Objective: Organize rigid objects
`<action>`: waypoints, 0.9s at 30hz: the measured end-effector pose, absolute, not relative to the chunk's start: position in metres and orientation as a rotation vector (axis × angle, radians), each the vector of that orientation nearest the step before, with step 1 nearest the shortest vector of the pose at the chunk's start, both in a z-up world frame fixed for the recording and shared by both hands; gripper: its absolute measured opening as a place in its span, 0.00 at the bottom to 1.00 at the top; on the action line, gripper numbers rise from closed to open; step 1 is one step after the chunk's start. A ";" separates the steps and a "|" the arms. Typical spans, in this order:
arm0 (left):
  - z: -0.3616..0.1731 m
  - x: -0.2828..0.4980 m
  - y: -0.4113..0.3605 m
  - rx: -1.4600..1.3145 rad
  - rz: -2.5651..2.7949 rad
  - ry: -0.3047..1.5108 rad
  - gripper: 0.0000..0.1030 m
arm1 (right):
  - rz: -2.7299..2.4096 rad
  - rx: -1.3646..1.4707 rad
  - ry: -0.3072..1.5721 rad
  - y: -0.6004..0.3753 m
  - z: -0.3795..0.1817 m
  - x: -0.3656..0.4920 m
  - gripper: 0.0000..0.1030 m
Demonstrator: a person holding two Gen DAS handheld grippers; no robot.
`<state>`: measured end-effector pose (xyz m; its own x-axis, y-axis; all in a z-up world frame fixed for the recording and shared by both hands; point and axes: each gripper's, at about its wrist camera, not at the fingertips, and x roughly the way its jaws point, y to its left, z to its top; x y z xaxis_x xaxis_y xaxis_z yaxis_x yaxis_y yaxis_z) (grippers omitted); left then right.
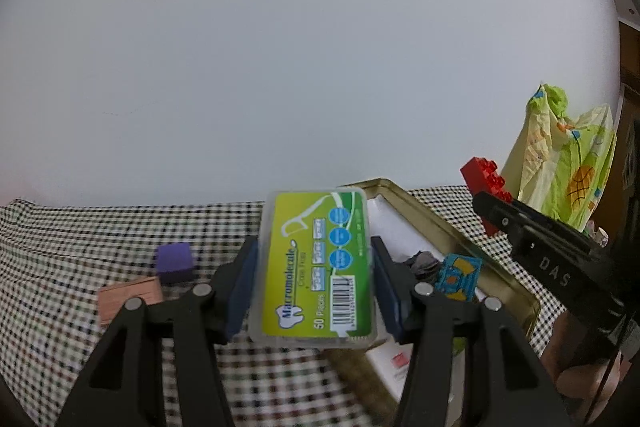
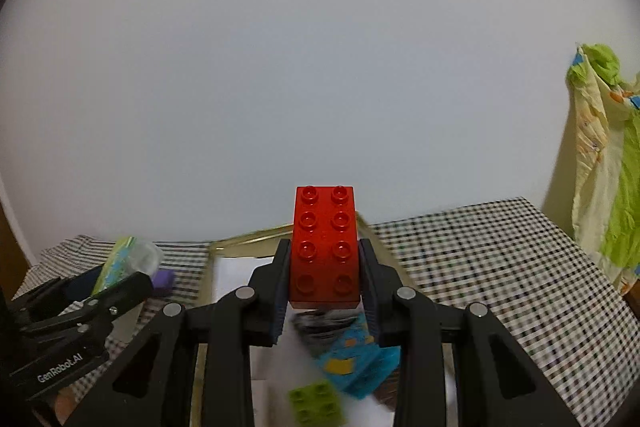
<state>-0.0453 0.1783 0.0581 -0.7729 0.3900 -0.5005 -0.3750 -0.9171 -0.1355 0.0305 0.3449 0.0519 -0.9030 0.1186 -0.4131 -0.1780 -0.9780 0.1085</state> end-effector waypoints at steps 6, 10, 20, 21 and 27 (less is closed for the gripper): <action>0.057 -0.061 0.216 -0.784 2.637 0.045 0.52 | 2.874 -0.689 0.234 0.370 0.045 0.022 0.33; 0.053 -0.070 0.228 -0.841 2.638 0.096 0.52 | 2.863 -0.755 0.227 0.372 0.039 0.019 0.33; 0.042 -0.081 0.248 -0.935 2.632 0.148 0.52 | 2.837 -0.857 0.180 0.371 0.027 0.001 0.34; 0.041 -0.082 0.248 -0.944 2.635 0.155 0.52 | 2.831 -0.871 0.181 0.372 0.026 0.000 0.34; 0.029 -0.086 0.250 -1.018 2.639 0.192 0.52 | 2.815 -0.917 0.196 0.366 0.025 -0.004 0.34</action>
